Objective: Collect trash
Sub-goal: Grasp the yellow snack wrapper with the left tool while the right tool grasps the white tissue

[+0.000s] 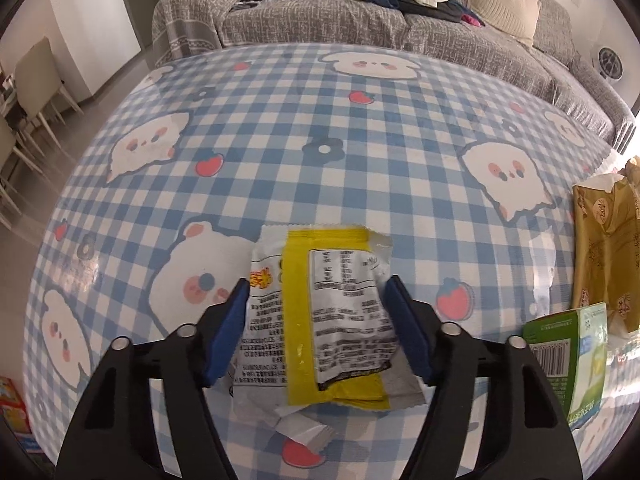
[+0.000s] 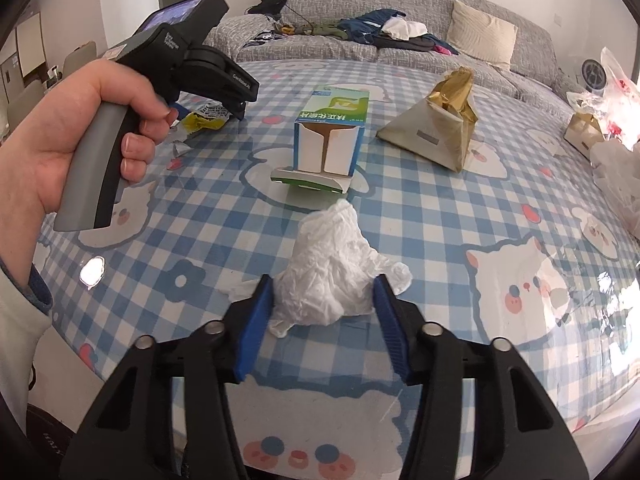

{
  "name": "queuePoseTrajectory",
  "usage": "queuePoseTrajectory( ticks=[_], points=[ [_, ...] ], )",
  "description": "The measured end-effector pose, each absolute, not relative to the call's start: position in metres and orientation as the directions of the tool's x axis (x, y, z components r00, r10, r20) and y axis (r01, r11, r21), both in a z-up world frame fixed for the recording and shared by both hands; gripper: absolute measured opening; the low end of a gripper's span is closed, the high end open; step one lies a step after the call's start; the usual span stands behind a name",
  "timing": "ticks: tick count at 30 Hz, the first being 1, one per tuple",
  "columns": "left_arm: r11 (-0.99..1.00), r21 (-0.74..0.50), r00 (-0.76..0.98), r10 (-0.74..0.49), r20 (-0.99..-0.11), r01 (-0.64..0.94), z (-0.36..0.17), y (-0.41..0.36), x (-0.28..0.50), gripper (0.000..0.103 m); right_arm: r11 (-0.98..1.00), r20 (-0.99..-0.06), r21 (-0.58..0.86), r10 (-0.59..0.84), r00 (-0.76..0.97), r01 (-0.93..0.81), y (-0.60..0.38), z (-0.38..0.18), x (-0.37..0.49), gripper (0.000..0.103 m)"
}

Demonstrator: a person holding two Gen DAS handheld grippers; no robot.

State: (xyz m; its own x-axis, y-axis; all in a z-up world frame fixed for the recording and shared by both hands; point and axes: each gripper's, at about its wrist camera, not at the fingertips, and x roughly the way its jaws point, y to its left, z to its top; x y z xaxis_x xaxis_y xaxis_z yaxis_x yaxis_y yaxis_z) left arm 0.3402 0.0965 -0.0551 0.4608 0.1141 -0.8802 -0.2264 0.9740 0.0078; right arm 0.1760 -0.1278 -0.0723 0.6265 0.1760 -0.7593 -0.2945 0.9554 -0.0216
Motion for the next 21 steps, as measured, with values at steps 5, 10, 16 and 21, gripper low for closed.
queuePoseTrajectory(
  ticks=[5,10,16,21],
  points=[
    [0.974,0.009,0.468,0.118,-0.876,-0.228,-0.052,0.094,0.339,0.043,0.956,-0.758,-0.023,0.175,0.629,-0.294,-0.129,-0.071,0.177,0.026],
    [0.975,0.004,0.467,0.109,-0.877,-0.221,-0.050,0.094,0.334,0.035,0.955,-0.757,-0.009,0.187,0.626,-0.296,-0.133,-0.071,0.177,0.013],
    [0.977,0.008,0.471,0.109,-0.875,-0.212,-0.046,0.093,0.323,0.035,0.957,-0.757,-0.001,0.189,0.625,-0.292,-0.136,-0.068,0.172,0.012],
    [0.978,0.011,0.476,0.111,-0.872,-0.208,-0.041,0.092,0.312,0.035,0.958,-0.753,0.000,0.188,0.630,-0.286,-0.138,-0.065,0.164,0.012]
  ],
)
